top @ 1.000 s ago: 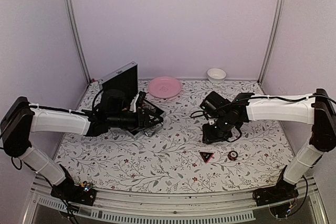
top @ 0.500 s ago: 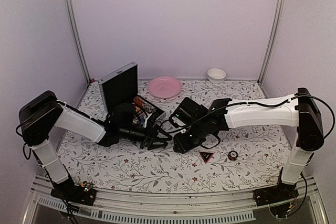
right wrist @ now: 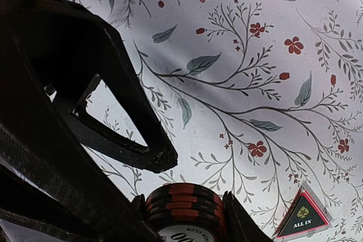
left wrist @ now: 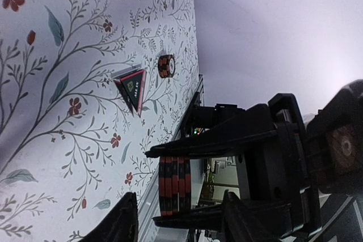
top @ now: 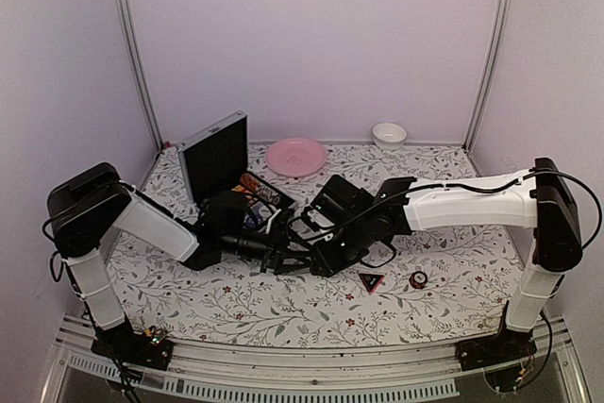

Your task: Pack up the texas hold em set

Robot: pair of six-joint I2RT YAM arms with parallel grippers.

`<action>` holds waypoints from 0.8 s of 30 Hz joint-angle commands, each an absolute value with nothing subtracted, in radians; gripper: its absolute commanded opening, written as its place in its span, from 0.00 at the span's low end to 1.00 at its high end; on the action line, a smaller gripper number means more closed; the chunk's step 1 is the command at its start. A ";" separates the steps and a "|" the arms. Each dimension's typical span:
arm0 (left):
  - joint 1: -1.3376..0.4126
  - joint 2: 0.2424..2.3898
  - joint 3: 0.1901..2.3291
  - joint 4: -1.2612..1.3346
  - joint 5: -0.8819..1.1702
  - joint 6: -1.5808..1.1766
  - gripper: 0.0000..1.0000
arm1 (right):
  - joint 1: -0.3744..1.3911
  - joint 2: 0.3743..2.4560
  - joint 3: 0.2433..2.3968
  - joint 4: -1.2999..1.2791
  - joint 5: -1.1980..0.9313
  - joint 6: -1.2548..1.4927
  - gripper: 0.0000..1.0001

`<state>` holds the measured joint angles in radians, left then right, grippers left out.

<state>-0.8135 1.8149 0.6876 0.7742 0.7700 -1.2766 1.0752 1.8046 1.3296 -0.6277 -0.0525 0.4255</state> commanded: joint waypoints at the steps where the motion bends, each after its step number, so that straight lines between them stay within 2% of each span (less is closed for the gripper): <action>1: -0.840 1.839 0.697 0.834 0.819 -1.287 0.50 | 1.077 1.813 1.357 -0.596 -0.061 0.412 0.25; 12: -0.850 1.868 0.710 0.832 0.847 -1.285 0.41 | 1.077 1.808 1.360 -0.591 -0.068 0.413 0.25; 24: -0.849 1.868 0.683 0.855 0.820 -1.306 0.40 | 1.077 1.788 1.353 -0.589 -0.065 0.416 0.25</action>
<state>-0.8200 1.8484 0.6968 0.8188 0.7990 -1.2957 1.0752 1.8046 1.3296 -0.6369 -0.0673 0.4213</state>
